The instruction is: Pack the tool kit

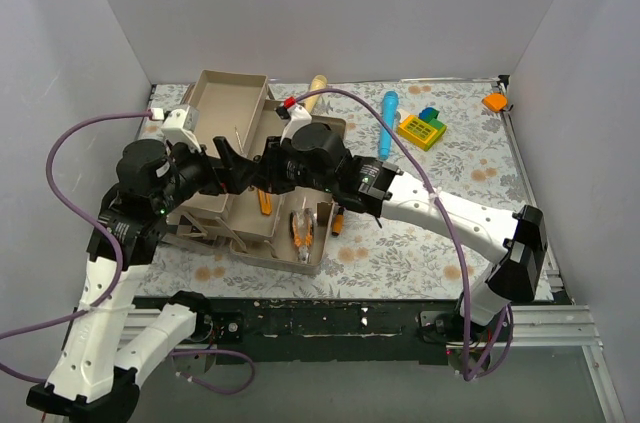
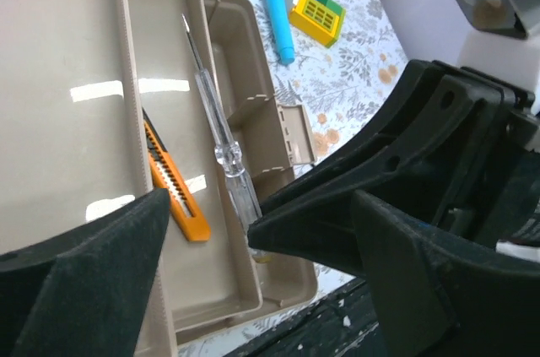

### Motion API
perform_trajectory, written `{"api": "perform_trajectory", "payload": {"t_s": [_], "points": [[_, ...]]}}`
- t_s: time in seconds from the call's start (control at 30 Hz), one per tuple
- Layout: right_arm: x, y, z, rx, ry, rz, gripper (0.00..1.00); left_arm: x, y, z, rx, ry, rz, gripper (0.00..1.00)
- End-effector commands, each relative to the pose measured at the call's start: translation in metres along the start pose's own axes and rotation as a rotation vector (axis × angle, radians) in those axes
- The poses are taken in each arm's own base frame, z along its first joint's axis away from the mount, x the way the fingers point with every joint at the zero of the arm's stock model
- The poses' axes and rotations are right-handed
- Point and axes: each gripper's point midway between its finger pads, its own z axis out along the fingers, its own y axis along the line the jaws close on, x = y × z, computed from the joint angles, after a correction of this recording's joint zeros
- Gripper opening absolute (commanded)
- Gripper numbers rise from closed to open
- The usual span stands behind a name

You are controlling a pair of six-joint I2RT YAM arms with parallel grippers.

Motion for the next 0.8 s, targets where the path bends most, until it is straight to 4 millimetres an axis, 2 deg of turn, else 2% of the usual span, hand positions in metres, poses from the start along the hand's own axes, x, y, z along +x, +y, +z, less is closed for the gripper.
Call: {"api": "perform_trajectory", "payload": {"t_s": [0.0,0.07,0.13,0.23,0.37,0.43,0.53,0.63,0.7,0.77], "points": [[-0.024,0.042,-0.015,-0.117,-0.118,-0.022,0.01,-0.003,0.004,0.008,-0.011,-0.025,-0.031,0.79],[-0.021,0.044,-0.017,-0.123,-0.114,-0.025,0.01,-0.004,0.006,0.009,-0.024,-0.038,-0.035,0.63],[-0.018,0.045,-0.018,-0.13,-0.111,-0.028,0.01,-0.006,0.009,0.008,-0.04,-0.066,-0.044,0.57],[-0.014,0.046,-0.02,-0.138,-0.105,-0.034,0.01,-0.01,0.012,0.005,-0.055,-0.109,-0.066,0.57],[-0.007,0.049,-0.023,-0.148,-0.094,-0.043,0.01,-0.013,0.012,0.008,-0.053,-0.141,-0.093,0.62],[-0.006,0.053,-0.025,-0.156,-0.096,-0.052,0.01,-0.009,0.011,0.015,-0.034,-0.111,-0.099,0.59],[-0.004,0.057,-0.027,-0.163,-0.097,-0.069,0.01,-0.002,0.006,0.024,0.005,-0.064,-0.103,0.23],[-0.002,0.046,-0.027,-0.119,-0.097,-0.074,0.01,-0.004,0.003,0.022,0.019,-0.072,-0.092,0.01],[-0.006,0.035,-0.033,-0.069,-0.122,-0.079,0.01,-0.009,0.002,0.019,0.02,-0.089,-0.066,0.0],[-0.009,0.022,-0.041,-0.016,-0.148,-0.101,0.18,-0.014,-0.001,0.017,0.031,-0.094,-0.039,0.0]]}}
